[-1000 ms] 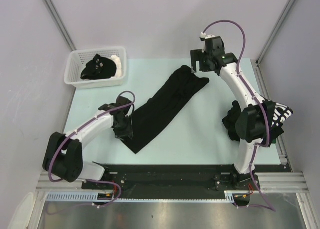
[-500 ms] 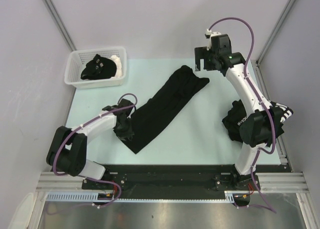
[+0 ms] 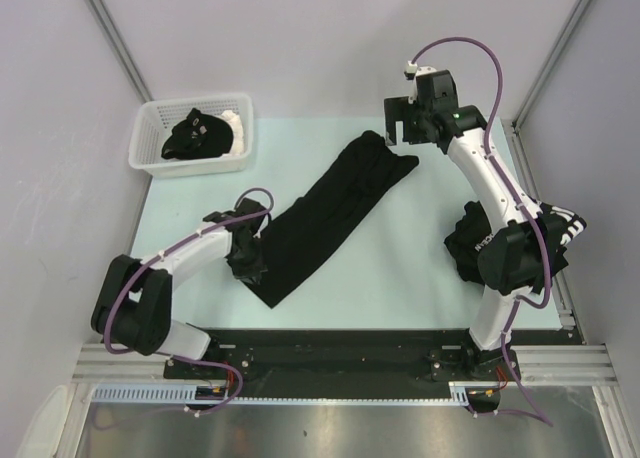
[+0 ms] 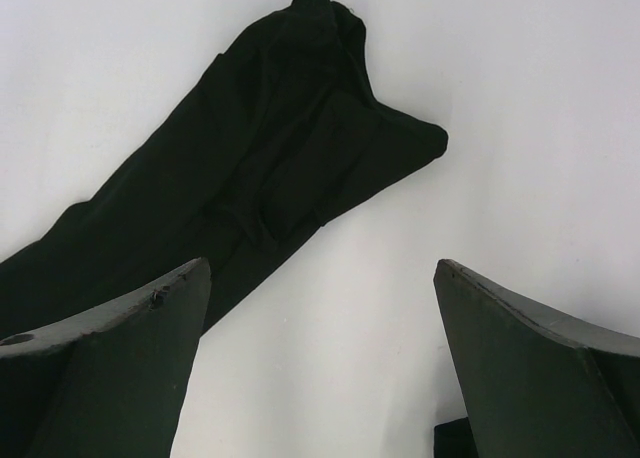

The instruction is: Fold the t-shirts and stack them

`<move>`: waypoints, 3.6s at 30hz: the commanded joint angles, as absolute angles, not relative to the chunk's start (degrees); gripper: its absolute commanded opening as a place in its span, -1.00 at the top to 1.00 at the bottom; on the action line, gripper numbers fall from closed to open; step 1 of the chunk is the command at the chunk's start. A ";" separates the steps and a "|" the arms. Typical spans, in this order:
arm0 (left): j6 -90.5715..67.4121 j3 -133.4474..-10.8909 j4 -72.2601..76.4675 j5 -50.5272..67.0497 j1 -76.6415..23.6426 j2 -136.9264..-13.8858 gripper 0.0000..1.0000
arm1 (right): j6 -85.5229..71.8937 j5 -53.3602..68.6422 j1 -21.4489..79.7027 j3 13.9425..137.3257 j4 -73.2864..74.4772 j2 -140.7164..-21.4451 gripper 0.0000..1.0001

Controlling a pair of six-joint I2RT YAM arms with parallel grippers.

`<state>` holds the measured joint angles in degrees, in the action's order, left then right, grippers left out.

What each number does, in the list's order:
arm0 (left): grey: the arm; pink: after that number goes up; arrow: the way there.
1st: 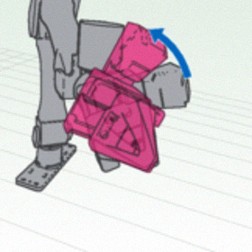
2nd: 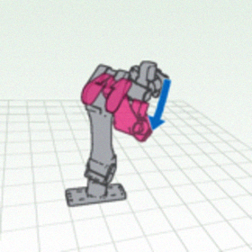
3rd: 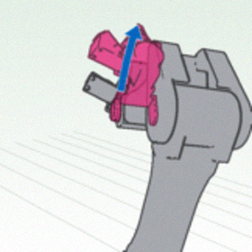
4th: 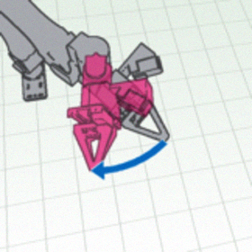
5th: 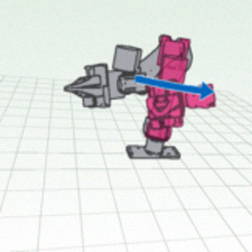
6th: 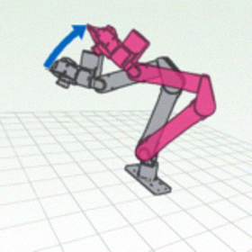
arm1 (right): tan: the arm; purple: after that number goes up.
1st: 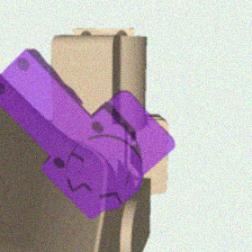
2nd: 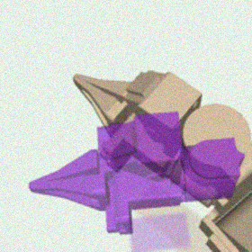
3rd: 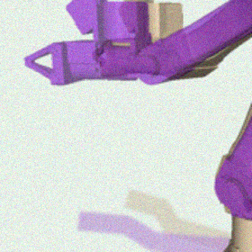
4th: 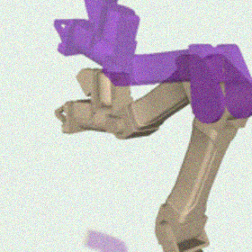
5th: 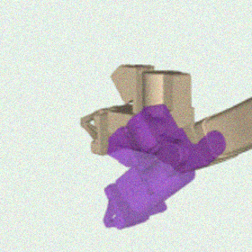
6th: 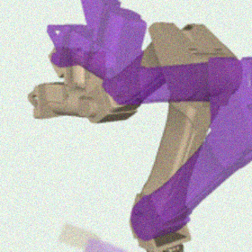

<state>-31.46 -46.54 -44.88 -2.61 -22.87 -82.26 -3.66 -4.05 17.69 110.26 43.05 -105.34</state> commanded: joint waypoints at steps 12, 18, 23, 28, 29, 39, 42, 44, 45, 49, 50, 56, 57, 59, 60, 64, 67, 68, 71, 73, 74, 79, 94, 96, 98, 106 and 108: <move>-31.29 -50.27 -50.36 -0.53 -23.12 -76.56 1.00 | -6.06 -2.46 18.46 111.97 41.31 -106.44 -1.00; -32.17 -50.18 -50.71 1.06 -23.82 -75.67 1.00 | -6.15 -2.37 18.54 111.45 40.96 -106.35 -0.99; -33.57 -50.27 -50.71 1.93 -25.13 -75.41 0.99 | -6.42 -1.93 18.54 110.92 40.25 -106.44 -1.00; -34.72 -50.10 -50.45 2.29 -27.51 -75.85 0.99 | -6.50 -1.67 18.46 110.66 40.17 -106.35 -0.99; -34.89 -49.92 -50.36 2.37 -27.86 -76.11 0.99 | -6.42 -1.67 18.46 110.22 39.99 -106.17 -0.99; -36.47 -48.25 -48.78 2.64 -30.85 -78.04 0.95 | -5.71 -2.11 18.37 108.55 39.90 -105.73 -0.99; -36.65 -47.37 -48.25 2.81 -31.38 -78.75 0.79 | -5.62 -2.02 18.28 108.72 39.90 -106.00 -0.99; -36.74 -46.76 -48.08 2.90 -31.73 -79.10 0.59 | -5.54 -2.11 18.19 108.72 39.90 -105.91 -0.99; -36.74 -46.67 -47.99 2.99 -31.82 -79.28 0.55 | -5.54 -2.11 18.19 108.81 39.99 -105.91 -1.00; -37.09 -46.58 -48.16 2.46 -32.08 -79.54 0.40 | -5.71 -2.02 18.11 108.72 40.08 -105.73 -0.99; -37.18 -46.67 -48.34 2.29 -32.08 -79.54 0.36 | -5.63 -2.11 18.11 108.55 40.17 -105.65 -0.99; -37.53 -46.94 -49.04 2.11 -32.43 -78.14 0.28 | -5.71 -2.46 17.93 107.67 40.08 -104.94 -0.99; -37.53 -46.76 -48.96 2.11 -32.43 -78.13 0.28 | -5.80 -2.37 18.02 107.58 39.73 -104.85 -0.99; -37.71 -45.88 -48.78 2.29 -32.69 -78.05 0.28 | -5.98 -2.37 17.93 107.23 39.64 -104.59 -0.99; -37.71 -45.53 -48.69 2.29 -32.78 -78.13 0.28 | -5.98 -2.29 17.93 107.05 39.46 -104.50 -0.99; -37.62 -45.35 -48.34 2.29 -33.13 -78.40 0.24 | -5.89 -2.29 17.75 106.35 39.37 -103.89 -1.00; -37.53 -45.44 -48.25 1.59 -33.40 -79.27 0.20 | -5.80 -2.29 17.58 105.82 39.02 -103.45 -0.99; -37.53 -45.53 -48.25 1.23 -33.40 -79.63 0.18 | -5.63 -2.29 17.67 105.82 38.94 -103.27 -0.99; -37.44 -45.35 -47.64 0.53 -33.57 -80.77 0.15 | -5.27 -2.28 17.32 105.73 39.02 -102.92 -0.99; -37.35 -45.44 -46.85 0.35 -33.75 -82.09 0.15 | -4.92 -2.20 17.05 105.82 39.11 -102.83 -0.99; -37.35 -45.44 -46.58 0.35 -33.84 -82.61 0.15 | -4.66 -2.20 16.88 105.91 39.11 -102.75 -0.99; -37.27 -46.32 -45.35 0.26 -34.72 -86.04 0.15 | -4.39 -1.67 15.91 105.56 39.46 -101.78 -0.99; -34.37 -49.92 -43.86 2.90 -37.79 -93.34 0.84 | -4.48 -2.20 14.68 101.78 38.94 -98.70 -0.99; -33.84 -50.45 -44.29 3.08 -38.41 -93.69 0.89 | -4.48 -2.28 14.68 101.86 38.76 -98.70 -0.99; -32.88 -51.32 -45.08 3.60 -39.19 -94.04 0.92 | -4.66 -2.29 14.59 102.04 38.67 -98.70 -0.99; -29.88 -56.77 -49.04 4.66 -45.61 -97.38 0.99 | -5.71 -1.85 14.59 103.53 38.41 -99.58 -0.99; -29.62 -58.70 -49.30 5.53 -47.63 -98.17 0.99 | -5.98 -1.67 14.68 104.23 38.67 -100.10 -0.99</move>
<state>-30.89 -54.98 -51.57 0.56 -43.64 -96.25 -5.52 -1.91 14.81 101.82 40.38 -101.43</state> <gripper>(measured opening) 0.067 0.994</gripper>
